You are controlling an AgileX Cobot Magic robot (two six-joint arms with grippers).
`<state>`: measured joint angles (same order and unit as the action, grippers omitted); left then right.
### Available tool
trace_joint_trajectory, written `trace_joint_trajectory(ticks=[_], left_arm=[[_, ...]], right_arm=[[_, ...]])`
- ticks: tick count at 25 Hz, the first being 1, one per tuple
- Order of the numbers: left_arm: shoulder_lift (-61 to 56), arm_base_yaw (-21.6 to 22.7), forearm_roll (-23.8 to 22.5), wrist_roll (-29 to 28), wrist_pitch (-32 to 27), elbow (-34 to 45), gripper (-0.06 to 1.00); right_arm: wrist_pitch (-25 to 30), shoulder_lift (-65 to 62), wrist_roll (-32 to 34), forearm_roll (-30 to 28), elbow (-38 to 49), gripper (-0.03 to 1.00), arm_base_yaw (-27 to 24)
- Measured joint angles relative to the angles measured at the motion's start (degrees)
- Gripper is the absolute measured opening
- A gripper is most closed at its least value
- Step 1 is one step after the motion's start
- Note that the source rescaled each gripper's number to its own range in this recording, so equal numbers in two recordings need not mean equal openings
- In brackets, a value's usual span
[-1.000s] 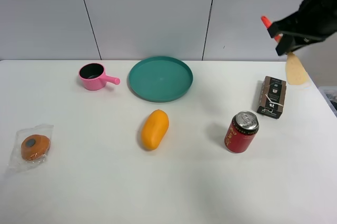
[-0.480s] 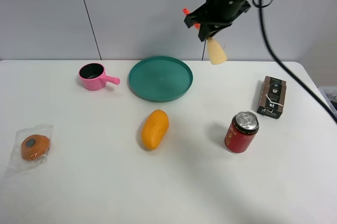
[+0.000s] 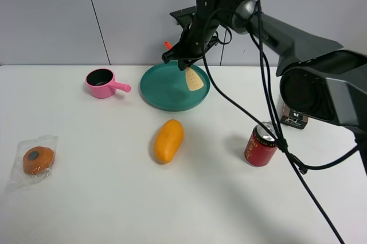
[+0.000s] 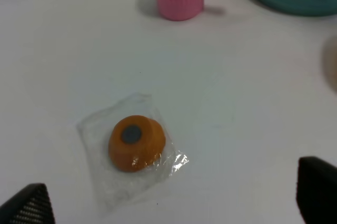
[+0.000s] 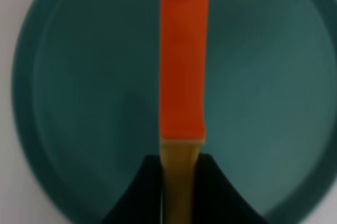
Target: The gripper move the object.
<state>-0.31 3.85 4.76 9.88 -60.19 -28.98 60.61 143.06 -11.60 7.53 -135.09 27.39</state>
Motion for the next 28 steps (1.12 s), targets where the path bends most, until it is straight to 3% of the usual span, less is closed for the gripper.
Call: trace_joint_trajectory(ticks=[6, 16, 18, 21, 23, 25, 28], left_arm=[[0.0, 0.0, 0.0, 0.0, 0.0, 0.0, 1.0], [0.0, 0.0, 0.0, 0.0, 0.0, 0.0, 1.0], [0.0, 0.0, 0.0, 0.0, 0.0, 0.0, 1.0], [0.0, 0.0, 0.0, 0.0, 0.0, 0.0, 1.0], [0.0, 0.0, 0.0, 0.0, 0.0, 0.0, 1.0], [0.0, 0.0, 0.0, 0.0, 0.0, 0.0, 1.0], [0.0, 0.0, 0.0, 0.0, 0.0, 0.0, 1.0]], right_arm=[[-3.85, 4.15, 1.04, 0.74, -0.28, 0.0, 0.25], [-5.12, 5.26, 1.54, 0.18, -0.6, 0.03, 0.25], [-5.17, 5.21, 1.77, -0.45, -0.6, 0.2, 0.26], [-5.71, 4.93, 1.97, -0.45, -0.6, 0.66, 0.31], [-6.32, 4.43, 2.37, -0.47, -0.6, 0.86, 0.31], [-6.55, 3.9, 2.39, -0.47, -0.6, 0.95, 0.31], [-5.31, 2.95, 2.52, -0.41, -0.6, 0.99, 0.31]])
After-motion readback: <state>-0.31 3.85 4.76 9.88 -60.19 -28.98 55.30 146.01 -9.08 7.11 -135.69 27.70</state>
